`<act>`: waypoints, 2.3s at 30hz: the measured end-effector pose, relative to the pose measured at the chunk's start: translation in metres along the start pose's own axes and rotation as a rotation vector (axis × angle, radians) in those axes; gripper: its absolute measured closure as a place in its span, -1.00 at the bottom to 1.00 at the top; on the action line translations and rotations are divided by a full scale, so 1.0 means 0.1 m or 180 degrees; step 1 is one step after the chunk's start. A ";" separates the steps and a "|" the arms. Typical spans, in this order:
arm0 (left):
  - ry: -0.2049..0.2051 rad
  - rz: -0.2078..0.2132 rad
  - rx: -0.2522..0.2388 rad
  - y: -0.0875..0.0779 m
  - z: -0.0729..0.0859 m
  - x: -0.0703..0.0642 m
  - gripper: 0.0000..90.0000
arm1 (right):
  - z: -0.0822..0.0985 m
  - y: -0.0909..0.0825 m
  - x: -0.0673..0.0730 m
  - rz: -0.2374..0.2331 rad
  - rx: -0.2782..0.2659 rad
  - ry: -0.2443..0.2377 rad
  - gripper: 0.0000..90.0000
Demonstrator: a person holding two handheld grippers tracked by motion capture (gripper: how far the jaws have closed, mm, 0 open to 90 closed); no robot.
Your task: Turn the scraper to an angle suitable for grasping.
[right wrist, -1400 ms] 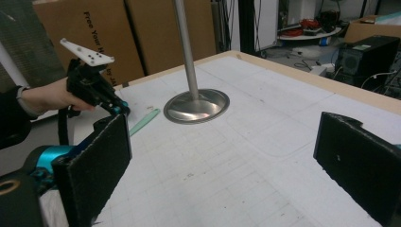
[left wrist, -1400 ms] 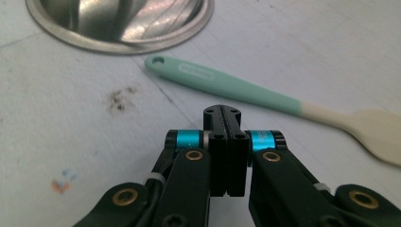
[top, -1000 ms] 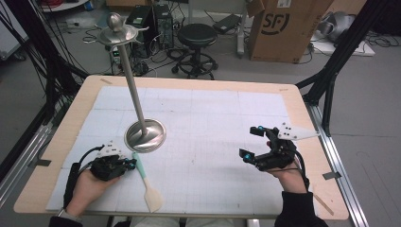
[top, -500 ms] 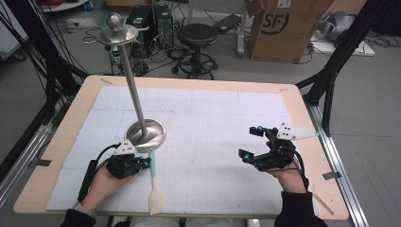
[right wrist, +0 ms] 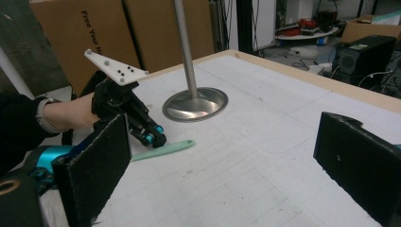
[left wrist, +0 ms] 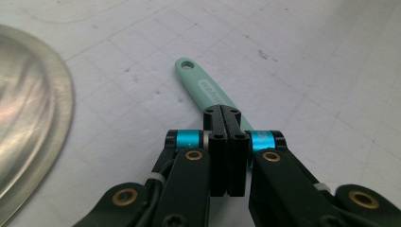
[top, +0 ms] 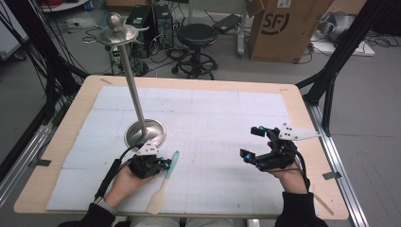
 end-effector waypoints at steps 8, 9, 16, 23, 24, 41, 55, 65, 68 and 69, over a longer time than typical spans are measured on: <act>0.0206 0.0123 0.0091 0.09 -0.04 -0.23 0.99 | 0.00 -0.03 0.00 0.0010 -0.0003 0.0026 -0.92; 0.0236 0.0124 0.0094 0.10 -0.04 -0.25 0.99 | 0.00 -0.03 0.00 0.0013 -0.0004 0.0012 -0.92; 0.0328 0.0205 0.0137 -0.03 -0.04 -0.40 0.99 | -0.01 -0.07 0.00 0.0031 -0.0032 0.0008 -0.92; 0.0525 0.0393 0.0137 -0.09 -0.02 -0.72 0.99 | 0.01 -0.08 -0.03 0.0052 -0.0032 0.0017 -0.92; 0.0561 0.0385 0.0206 -0.09 0.01 -0.74 0.99 | 0.00 -0.08 -0.02 0.0041 -0.0029 0.0017 -0.92; 0.0604 0.0403 0.0358 -0.31 0.26 -0.72 0.99 | 0.01 -0.07 -0.03 0.0043 -0.0019 0.0002 -0.92; 0.0457 0.0268 0.0400 -0.54 0.37 -0.40 0.99 | 0.01 -0.10 -0.04 0.0054 -0.0036 0.0017 -0.92; 0.0165 0.0020 0.0129 -0.76 0.30 -0.09 0.99 | 0.01 -0.08 -0.03 0.0051 -0.0017 0.0017 -0.92; -0.0060 -0.0248 0.0105 -0.76 0.30 0.14 0.99 | 0.02 -0.06 -0.03 0.0049 0.0000 0.0003 -0.92; -0.0136 -0.0300 0.0118 -0.74 0.32 0.21 0.99 | 0.03 -0.06 -0.03 0.0047 0.0014 0.0010 -0.92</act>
Point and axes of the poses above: each handheld gripper's, and its own axes: y roughly forward along the jaws, z roughly out of its underside, x roughly to its left, the point moved 8 cm from there along y, roughly forward along the jaws, and after that the axes turned 4 degrees about -x, right-handed, at the moved point
